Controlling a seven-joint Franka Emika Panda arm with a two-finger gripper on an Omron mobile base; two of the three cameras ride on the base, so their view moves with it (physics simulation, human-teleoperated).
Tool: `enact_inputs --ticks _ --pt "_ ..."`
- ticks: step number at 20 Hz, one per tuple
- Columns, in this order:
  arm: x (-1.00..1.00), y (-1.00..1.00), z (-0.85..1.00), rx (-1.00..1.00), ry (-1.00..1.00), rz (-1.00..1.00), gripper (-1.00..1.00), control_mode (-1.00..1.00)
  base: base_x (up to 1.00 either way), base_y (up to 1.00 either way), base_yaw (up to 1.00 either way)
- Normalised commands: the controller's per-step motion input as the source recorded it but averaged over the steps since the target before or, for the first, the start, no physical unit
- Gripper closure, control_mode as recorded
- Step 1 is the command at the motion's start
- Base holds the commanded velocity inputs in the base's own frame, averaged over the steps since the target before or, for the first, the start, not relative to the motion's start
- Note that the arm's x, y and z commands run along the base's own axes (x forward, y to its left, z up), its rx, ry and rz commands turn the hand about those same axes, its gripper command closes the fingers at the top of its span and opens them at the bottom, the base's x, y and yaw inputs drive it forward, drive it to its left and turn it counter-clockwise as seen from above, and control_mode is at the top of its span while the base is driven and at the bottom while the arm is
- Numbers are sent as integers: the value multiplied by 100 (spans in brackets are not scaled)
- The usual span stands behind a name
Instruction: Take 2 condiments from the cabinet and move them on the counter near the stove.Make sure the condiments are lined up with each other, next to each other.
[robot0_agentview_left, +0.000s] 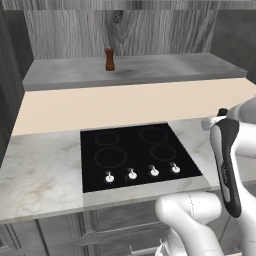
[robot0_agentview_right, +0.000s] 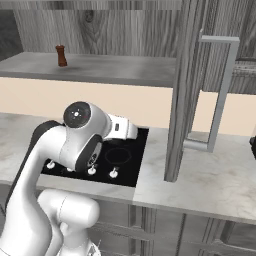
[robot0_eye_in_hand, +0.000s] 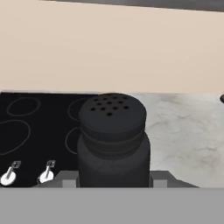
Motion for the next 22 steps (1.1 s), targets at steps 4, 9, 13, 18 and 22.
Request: enact_inputs --ticks 4,9,13,18,22 --pt "0 -15 -28 0 4 10 100 -100 0 0 0" --pt "0 -11 -27 0 3 9 100 -100 0 0 0" --pt "0 -10 -26 0 2 8 100 -100 0 0 0" --pt "5 -4 -28 0 1 5 100 -100 0 0 0" --pt "15 0 -32 0 0 1 100 -100 0 0 0"
